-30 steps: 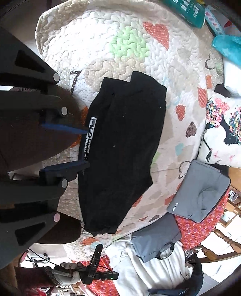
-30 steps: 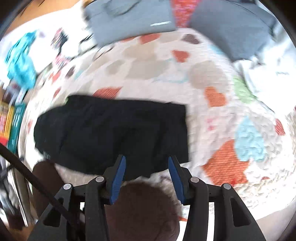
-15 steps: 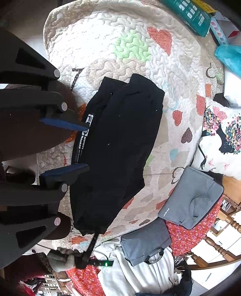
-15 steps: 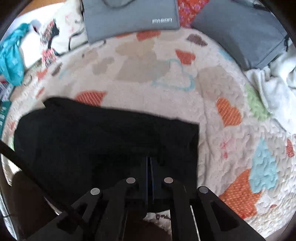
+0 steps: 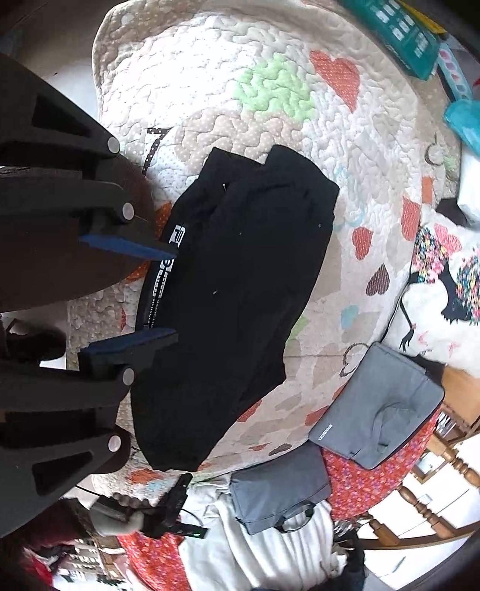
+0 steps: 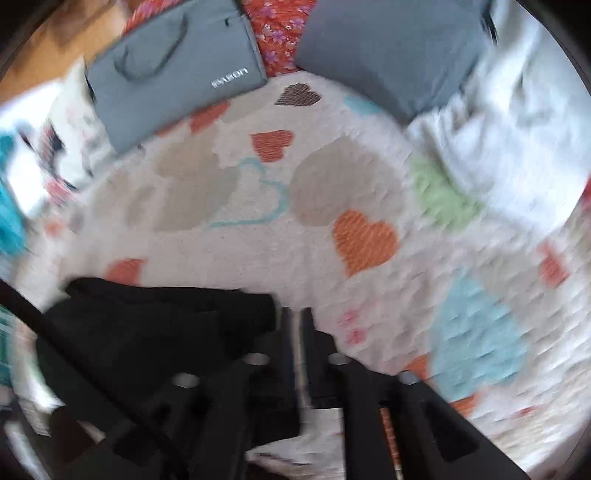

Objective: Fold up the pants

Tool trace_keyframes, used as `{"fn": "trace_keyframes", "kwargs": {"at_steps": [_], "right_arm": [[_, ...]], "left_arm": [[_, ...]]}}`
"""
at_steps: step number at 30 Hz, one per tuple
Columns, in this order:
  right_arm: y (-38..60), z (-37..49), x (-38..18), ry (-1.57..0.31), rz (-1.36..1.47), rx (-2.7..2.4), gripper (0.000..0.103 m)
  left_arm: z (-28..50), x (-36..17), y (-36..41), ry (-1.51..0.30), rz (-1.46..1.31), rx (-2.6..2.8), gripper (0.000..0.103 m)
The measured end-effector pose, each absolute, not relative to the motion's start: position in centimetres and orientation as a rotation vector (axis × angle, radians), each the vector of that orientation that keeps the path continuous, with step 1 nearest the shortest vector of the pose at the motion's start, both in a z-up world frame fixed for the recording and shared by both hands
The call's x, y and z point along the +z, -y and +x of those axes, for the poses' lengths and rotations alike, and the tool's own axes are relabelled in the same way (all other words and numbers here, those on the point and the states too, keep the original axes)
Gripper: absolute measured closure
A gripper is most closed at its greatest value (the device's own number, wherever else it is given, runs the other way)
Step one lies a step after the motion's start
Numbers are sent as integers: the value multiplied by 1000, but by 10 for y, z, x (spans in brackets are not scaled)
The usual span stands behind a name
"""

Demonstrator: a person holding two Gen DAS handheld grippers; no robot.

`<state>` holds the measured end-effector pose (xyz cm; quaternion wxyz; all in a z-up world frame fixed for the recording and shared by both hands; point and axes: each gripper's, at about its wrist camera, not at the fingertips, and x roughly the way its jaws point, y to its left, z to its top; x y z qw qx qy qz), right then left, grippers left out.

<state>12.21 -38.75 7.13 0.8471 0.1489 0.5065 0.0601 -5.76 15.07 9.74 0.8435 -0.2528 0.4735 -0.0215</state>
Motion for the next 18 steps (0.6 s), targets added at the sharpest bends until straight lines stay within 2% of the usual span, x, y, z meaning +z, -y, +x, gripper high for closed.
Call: {"fn": "trace_keyframes", "kwargs": {"at_steps": [1, 2, 7, 8, 9, 10, 11, 12, 18], "right_arm": [[386, 119, 70, -1057, 331, 148, 33], [381, 118, 68, -1048, 335, 170, 30], [354, 130, 47, -1065, 373, 222, 30], [344, 134, 40, -1092, 350, 220, 42], [335, 134, 39, -1097, 296, 181, 48], [326, 134, 42, -1095, 252, 169, 57], [322, 138, 45, -1095, 238, 176, 74], [318, 140, 52, -1091, 247, 212, 80], [321, 159, 93, -1004, 199, 172, 81]], "left_arm": [[-57, 96, -154, -1002, -546, -43, 66], [-57, 96, -156, -1002, -554, -40, 66], [-59, 96, -159, -996, -570, -31, 66], [-59, 96, -159, -996, -566, -29, 66], [-59, 97, -158, -995, -560, -26, 66], [-59, 98, -157, -993, -558, -22, 66], [-59, 99, -158, -991, -557, -17, 66], [-59, 99, -159, -988, -558, -11, 66], [-56, 101, -169, -969, -582, 30, 66]]}}
